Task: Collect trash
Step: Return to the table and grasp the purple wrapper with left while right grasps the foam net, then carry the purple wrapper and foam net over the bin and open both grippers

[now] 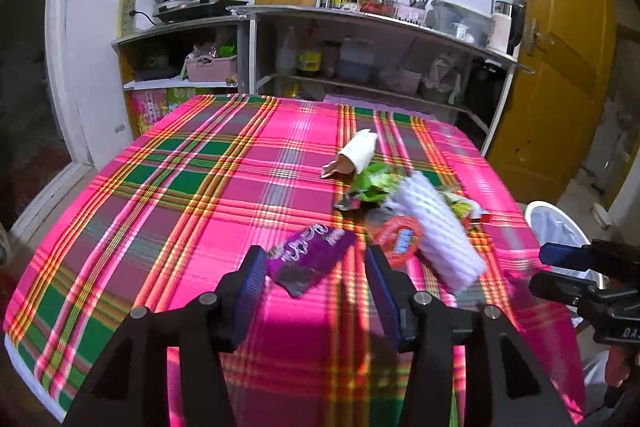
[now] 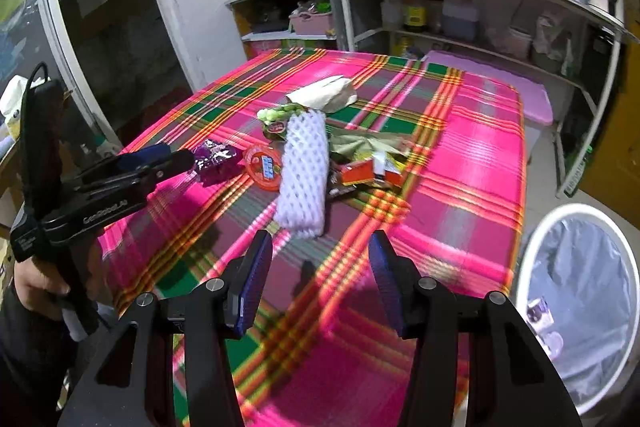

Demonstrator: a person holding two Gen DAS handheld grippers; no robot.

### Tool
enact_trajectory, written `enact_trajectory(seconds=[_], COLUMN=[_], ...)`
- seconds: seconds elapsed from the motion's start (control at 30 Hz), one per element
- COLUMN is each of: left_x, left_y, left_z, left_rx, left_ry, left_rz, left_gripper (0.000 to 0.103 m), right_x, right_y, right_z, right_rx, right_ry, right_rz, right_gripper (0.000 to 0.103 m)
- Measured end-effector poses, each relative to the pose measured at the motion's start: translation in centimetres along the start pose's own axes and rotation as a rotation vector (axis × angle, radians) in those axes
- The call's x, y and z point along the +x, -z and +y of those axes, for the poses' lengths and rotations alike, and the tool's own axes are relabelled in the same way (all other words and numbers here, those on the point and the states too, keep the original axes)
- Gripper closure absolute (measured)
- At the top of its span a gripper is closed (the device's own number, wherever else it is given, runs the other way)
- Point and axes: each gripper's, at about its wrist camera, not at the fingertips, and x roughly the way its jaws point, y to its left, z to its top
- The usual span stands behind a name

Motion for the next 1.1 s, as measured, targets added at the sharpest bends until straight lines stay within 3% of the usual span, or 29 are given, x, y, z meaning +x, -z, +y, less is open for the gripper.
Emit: enact_trajectory(seconds=[0.37, 0.53, 0.63, 0.83, 0.9, 1.1], left_x=[4.6, 5.2, 5.3, 5.0, 4.6, 4.0], left_y=[-0.4, -0.3, -0.2, -0.1, 0.0, 0.3], left_z=[0.8, 0.9, 1.2, 1.2, 1.0, 0.6], left_rx=[0.022, 0.021, 0.009, 0.005, 0.005, 0.004], left_ry=[0.03, 0.046, 0.058, 0.056, 0.079, 0.066], left_rz=[0.101, 0.119, 0.122, 0.112, 0.101, 0.09], left_gripper=[0.052, 0.052, 0.053, 0.073, 0.091, 0.094], right_x=[4.4, 5.7, 5.8, 5.1, 4.7, 3.8], right_y=[-1.9, -1.9, -1.7, -1.5, -1.4, -0.6], right_z=[-0.2, -0.1, 0.1, 0.0, -0.2, -0.4], right_rx=[0.014, 0.022, 0.018, 0.027, 0.037, 0.06], right_ry=[-0.031, -0.049, -0.048, -0.052, -0.056, -0.057], right_rz=[0.058, 0.083, 0.083, 0.063, 0.055, 0.045], right_gripper=[0.052, 0.068, 0.071, 0.083, 0.086, 0.09])
